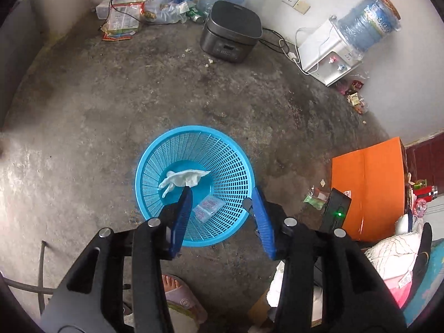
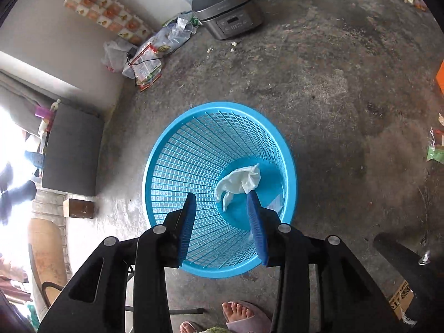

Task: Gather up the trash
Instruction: 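Carry the bag over the blue basket and open the right tool, then move the right tool to the yellow snack packet on the white paper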

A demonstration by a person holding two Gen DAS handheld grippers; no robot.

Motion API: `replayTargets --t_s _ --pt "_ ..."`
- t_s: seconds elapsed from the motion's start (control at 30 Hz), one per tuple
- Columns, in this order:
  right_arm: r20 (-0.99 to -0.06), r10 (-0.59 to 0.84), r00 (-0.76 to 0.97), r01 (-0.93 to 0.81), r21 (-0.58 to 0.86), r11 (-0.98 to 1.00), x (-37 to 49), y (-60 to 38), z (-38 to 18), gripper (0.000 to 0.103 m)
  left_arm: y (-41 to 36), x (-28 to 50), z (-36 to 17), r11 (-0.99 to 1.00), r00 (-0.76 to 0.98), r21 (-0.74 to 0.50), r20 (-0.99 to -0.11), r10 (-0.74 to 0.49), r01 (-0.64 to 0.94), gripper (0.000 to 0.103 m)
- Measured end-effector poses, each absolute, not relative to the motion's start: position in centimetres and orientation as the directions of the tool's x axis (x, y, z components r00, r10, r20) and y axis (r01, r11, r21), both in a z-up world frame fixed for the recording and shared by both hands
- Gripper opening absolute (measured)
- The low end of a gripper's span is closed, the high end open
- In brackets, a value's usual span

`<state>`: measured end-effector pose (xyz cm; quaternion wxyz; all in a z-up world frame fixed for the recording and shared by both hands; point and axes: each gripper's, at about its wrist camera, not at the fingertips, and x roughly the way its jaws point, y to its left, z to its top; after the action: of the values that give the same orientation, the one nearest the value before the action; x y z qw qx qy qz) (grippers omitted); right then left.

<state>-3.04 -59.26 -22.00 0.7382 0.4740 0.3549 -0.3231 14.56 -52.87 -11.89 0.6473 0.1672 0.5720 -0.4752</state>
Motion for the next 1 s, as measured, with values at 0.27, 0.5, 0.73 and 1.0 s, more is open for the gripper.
replayTargets --t_s 0.27,0.5,0.73,1.0 --pt "-0.697 -0.261 0.668 0.676 0.422 0.604 -2.3 -52.1 -9.4 0.048 -40.4 11.6 4.0 0.4 0.129 -0.176 -0.768 -0.628 0.899 0.074" --pt "-0.482 -0.327 0.813 0.486 0.252 0.837 -2.0 -40.8 1.5 0.087 -23.0 9.0 13.1 0.542 0.356 -0.165 -0.593 -0.722 0.824 0.092" --pt "-0.379 -0.251 0.89 0.338 0.182 0.923 -1.2 -31.3 4.7 0.097 -6.0 7.0 13.2 0.783 0.612 -0.209 -0.52 -0.596 0.586 0.092" --pt "-0.476 0.071 0.877 0.023 0.19 0.982 1.5 -21.9 4.7 0.097 6.1 2.4 6.4 0.861 0.682 -0.308 -0.526 -0.508 0.405 0.092"
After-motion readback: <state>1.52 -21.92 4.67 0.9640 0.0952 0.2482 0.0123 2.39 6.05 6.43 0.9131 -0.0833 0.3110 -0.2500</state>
